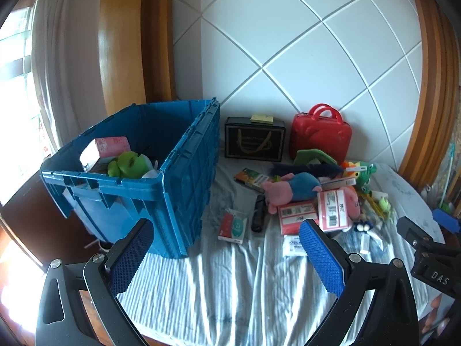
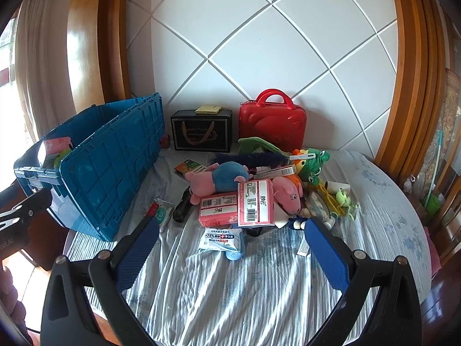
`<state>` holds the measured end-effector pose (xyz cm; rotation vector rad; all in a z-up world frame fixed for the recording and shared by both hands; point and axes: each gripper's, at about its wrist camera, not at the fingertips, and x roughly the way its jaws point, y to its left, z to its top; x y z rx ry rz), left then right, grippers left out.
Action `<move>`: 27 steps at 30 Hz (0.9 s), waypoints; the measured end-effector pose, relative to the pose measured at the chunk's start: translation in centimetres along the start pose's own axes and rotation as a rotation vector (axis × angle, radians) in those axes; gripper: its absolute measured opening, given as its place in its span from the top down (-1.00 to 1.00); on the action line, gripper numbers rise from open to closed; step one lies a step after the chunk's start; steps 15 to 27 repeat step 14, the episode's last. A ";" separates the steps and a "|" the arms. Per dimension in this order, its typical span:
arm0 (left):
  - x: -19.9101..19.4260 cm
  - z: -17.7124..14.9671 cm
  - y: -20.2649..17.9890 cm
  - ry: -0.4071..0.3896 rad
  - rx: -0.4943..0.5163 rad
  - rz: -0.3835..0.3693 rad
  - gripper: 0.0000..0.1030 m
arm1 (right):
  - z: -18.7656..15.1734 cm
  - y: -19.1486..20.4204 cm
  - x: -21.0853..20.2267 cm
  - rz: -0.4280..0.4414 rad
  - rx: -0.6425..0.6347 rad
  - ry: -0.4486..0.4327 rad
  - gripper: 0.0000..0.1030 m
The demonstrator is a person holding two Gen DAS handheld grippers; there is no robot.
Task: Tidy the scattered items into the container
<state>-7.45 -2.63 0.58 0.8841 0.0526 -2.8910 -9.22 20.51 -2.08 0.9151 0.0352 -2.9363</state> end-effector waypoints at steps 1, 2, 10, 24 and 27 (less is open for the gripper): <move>0.0 0.0 0.0 0.001 0.000 -0.001 -0.98 | 0.0 0.0 0.0 -0.001 0.001 0.000 -0.99; 0.0 -0.1 -0.1 0.003 0.000 0.000 -0.98 | 0.0 0.0 0.0 -0.001 0.001 0.001 -0.99; -0.3 -0.3 -0.3 -0.009 0.010 0.001 -0.98 | -0.1 -0.1 0.0 0.000 0.005 0.002 -0.99; -0.8 -0.3 -0.6 -0.032 0.022 0.006 -0.98 | -0.2 -0.3 -0.1 0.002 0.010 0.004 -0.99; -0.8 -0.3 -0.6 -0.032 0.022 0.006 -0.98 | -0.2 -0.3 -0.1 0.002 0.010 0.004 -0.99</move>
